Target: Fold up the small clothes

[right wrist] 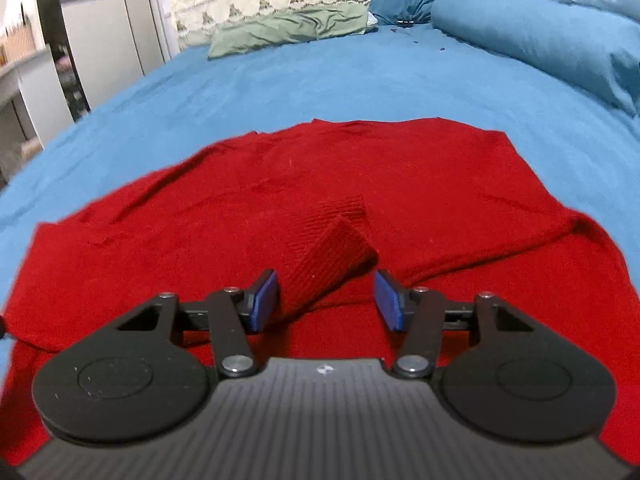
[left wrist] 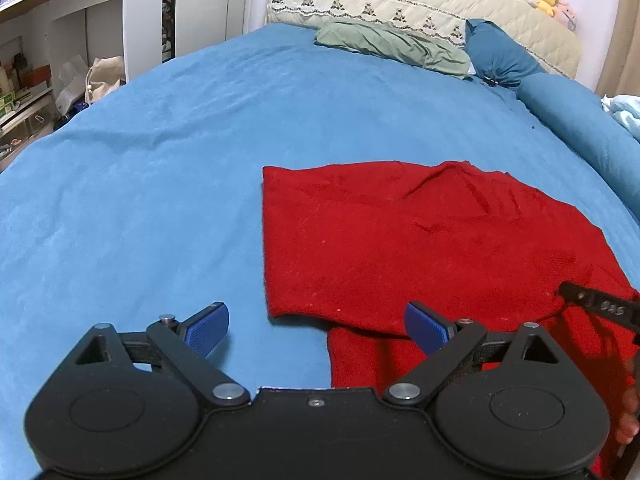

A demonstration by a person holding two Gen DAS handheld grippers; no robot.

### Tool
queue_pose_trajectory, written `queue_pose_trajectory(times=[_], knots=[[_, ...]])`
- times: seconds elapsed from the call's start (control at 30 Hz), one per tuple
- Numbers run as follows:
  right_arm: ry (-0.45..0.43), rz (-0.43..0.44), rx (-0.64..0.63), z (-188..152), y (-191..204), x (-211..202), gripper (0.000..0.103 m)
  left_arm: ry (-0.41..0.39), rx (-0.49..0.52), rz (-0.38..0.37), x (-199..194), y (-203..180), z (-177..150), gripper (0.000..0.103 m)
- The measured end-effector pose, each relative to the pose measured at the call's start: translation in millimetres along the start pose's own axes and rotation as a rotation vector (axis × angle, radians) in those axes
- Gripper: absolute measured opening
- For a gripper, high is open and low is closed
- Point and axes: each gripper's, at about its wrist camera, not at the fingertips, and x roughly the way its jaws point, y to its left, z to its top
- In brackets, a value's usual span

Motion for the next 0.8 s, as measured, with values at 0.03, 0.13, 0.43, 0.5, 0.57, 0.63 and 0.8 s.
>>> queue_pose_trajectory(times=[0.03,0.13,0.43,0.5,0.57,0.63,0.8], knots=[[-0.009,0.024,0.020,0,-3,-3,0.069,0.001,0.001,0.002,0,0,0,0.097],[-0.026,0.073,0.070,2,-12,-8,0.069,0.008,0.001,0.003,2,-1,-1,0.097],[-0.003,0.083,0.117,5,-20,-9,0.045,0.024,0.021,0.003,6,-5,-4,0.097],[0.001,0.072,0.094,3,-19,-7,0.030,0.029,0.025,0.009,8,-5,-5,0.097],[-0.003,0.059,0.063,5,-16,-9,0.021,0.037,0.030,0.015,10,-5,-7,0.097],[-0.010,0.064,0.037,12,-11,-14,0.020,0.050,0.036,0.023,15,-5,-10,0.097],[-0.093,0.111,-0.070,73,2,-34,0.020,0.050,0.072,0.035,29,-7,-16,0.095]])
